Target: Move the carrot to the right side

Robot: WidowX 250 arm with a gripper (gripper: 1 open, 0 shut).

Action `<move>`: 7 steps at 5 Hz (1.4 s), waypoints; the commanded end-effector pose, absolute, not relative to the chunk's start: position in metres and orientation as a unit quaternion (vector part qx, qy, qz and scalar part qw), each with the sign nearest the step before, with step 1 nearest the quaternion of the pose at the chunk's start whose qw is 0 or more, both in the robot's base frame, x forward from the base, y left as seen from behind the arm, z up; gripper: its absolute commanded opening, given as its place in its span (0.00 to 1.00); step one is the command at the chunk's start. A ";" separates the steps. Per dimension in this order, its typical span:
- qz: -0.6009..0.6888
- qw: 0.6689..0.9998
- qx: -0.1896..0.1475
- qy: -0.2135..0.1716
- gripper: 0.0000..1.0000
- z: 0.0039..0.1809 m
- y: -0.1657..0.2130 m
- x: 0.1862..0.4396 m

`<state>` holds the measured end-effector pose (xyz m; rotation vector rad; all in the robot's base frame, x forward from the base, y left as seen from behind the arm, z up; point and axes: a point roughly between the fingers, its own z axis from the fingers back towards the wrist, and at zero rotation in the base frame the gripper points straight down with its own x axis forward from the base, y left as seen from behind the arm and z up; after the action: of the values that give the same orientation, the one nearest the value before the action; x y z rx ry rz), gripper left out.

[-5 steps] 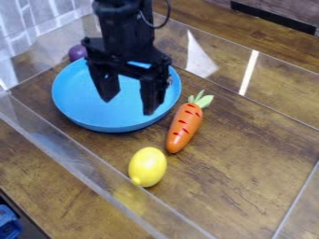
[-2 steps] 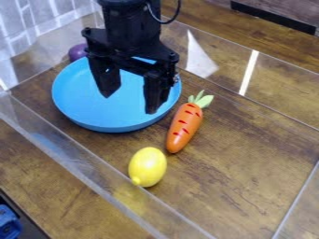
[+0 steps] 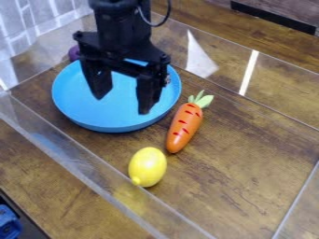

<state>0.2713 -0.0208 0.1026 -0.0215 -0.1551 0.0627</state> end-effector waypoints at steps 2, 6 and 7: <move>0.047 0.993 -0.014 -0.111 1.00 0.121 -0.009 0.281; 0.007 0.992 -0.030 -0.121 1.00 0.115 -0.018 0.292; 0.007 0.993 -0.032 -0.117 1.00 0.106 -0.007 0.289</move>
<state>0.2847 -0.0102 0.0983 -0.0639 -0.2032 0.0141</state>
